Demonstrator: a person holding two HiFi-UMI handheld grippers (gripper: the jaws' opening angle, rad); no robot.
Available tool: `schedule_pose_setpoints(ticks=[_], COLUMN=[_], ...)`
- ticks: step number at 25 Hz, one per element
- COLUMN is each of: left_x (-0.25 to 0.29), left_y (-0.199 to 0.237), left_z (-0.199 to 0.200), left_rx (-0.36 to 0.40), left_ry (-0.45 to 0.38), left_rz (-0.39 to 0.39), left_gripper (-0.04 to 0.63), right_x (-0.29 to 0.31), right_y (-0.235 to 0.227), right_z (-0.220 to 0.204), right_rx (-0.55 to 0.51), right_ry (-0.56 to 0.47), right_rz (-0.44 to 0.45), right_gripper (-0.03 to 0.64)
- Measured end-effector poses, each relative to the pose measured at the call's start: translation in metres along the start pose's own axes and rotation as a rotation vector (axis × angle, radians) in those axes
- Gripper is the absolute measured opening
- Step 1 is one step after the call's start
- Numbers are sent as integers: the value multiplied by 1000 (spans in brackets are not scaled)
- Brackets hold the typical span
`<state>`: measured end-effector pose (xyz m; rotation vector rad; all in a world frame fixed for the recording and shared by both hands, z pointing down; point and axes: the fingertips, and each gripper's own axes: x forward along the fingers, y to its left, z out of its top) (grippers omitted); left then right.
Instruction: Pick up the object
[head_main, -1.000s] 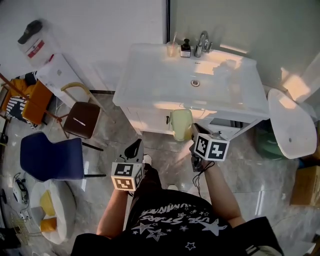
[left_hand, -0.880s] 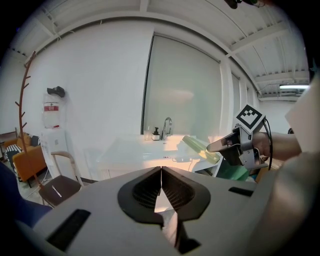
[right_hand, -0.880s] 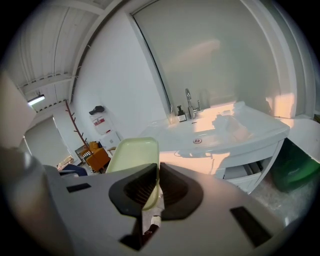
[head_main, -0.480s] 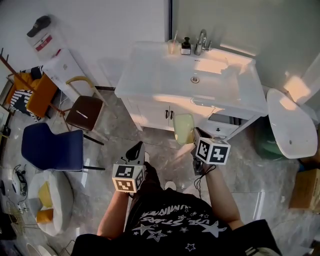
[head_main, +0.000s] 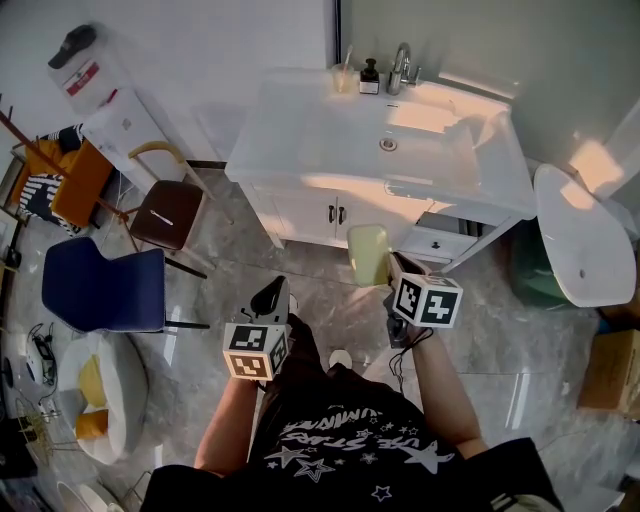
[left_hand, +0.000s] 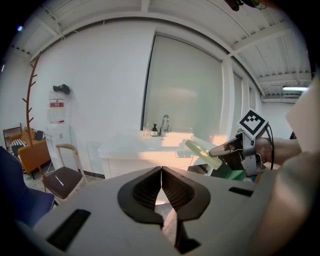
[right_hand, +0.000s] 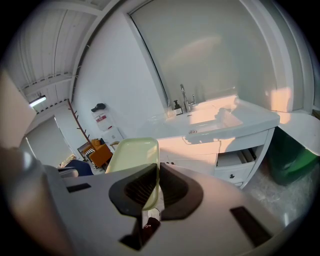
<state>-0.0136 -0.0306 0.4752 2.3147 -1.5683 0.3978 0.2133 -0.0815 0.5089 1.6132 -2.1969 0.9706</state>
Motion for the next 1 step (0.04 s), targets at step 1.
schedule_pose_setpoints(ticks=[1], left_x=[1], left_y=[0], left_z=[0], left_rx=[0], left_ry=[-1], left_rz=[0], left_gripper=[21], right_x=[1], right_y=[-1], right_z=[0], right_rx=[0], right_ry=[0], right_rz=[-1], right_gripper=[28])
